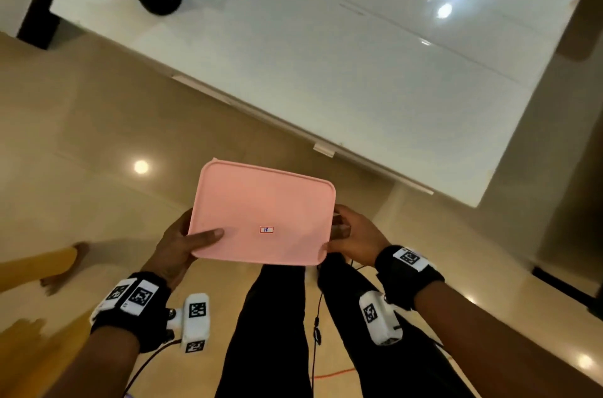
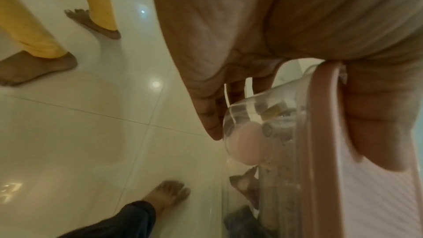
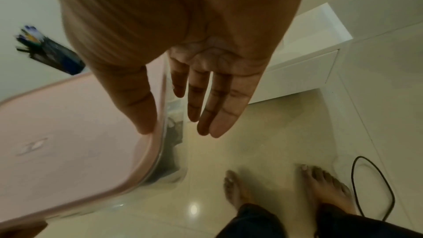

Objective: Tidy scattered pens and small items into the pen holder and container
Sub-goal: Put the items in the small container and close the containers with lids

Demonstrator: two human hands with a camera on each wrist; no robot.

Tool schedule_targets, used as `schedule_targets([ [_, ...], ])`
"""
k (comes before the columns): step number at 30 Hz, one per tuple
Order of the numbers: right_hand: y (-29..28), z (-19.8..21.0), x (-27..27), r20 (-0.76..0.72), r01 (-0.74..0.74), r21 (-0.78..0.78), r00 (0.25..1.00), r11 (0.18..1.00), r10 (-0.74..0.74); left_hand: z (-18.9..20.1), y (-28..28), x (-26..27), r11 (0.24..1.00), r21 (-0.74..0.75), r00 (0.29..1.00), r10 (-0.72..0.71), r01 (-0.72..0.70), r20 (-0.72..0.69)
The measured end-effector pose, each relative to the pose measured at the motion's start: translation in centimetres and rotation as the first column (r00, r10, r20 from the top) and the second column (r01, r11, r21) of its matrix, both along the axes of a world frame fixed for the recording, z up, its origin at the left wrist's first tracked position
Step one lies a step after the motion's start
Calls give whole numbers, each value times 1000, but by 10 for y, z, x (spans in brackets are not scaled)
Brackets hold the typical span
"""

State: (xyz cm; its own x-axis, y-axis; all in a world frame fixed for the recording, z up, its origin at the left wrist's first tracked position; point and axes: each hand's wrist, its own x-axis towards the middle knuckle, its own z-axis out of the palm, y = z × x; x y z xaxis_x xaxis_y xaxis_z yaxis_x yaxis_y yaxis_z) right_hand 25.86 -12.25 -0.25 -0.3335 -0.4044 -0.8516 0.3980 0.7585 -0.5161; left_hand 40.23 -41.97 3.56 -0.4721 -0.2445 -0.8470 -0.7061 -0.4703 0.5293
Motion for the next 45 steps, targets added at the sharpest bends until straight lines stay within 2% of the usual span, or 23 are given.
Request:
schedule_targets([
  [2, -9, -17, -1, -20, -78, 32, 997, 996, 79, -12, -4, 11, 999, -32, 1000, 22, -22, 19],
  [6, -26, -64, -19, -100, -176, 200, 975, 964, 199, -44, -19, 27, 993, -76, 996, 88, -87, 22],
  [11, -58, -143, -53, -208, -325, 390, 880, 861, 427, -95, -55, 22, 995, -76, 997, 61, -64, -43],
  [15, -91, -191, -74, -294, -267, 442, 859, 856, 419, -122, -83, 11, 998, -55, 995, 37, -42, -95],
  [17, -99, -205, -77, -292, -214, 473, 877, 854, 381, -129, -94, 4, 999, -41, 994, 7, -12, -113],
  [20, -109, -220, -65, -346, -170, 522, 853, 836, 390, -135, -109, -2, 999, -34, 991, -24, 19, -135],
  [24, -121, -204, -49, -370, -78, 518, 877, 852, 306, -132, -117, -2, 999, -3, 987, -47, 47, -151],
  [26, -129, -188, -39, -318, -105, 505, 900, 857, 298, -125, -119, 0, 998, 17, 986, -57, 61, -157],
  [31, -127, -147, 16, -113, -241, 553, 926, 797, 359, -110, -120, 2, 993, 47, 980, -102, 111, -172],
  [34, -141, -94, 41, 46, -333, 527, 930, 782, 365, -107, -119, -2, 985, 40, 972, -161, 170, -169],
  [35, -136, -98, 56, 79, -338, 527, 933, 780, 351, -108, -116, -3, 981, 39, 970, -181, 189, -160],
  [37, -126, -123, 80, 45, -271, 400, 960, 875, 277, -114, -112, -6, 978, 28, 972, -202, 206, -122],
  [39, -128, -124, 90, 6, -183, 331, 981, 926, 192, -121, -107, -10, 977, 20, 975, -208, 210, -76],
  [45, -98, -109, 101, -93, -274, 252, 948, 928, 305, -136, -92, -36, 968, 6, 968, -252, 252, 19],
])
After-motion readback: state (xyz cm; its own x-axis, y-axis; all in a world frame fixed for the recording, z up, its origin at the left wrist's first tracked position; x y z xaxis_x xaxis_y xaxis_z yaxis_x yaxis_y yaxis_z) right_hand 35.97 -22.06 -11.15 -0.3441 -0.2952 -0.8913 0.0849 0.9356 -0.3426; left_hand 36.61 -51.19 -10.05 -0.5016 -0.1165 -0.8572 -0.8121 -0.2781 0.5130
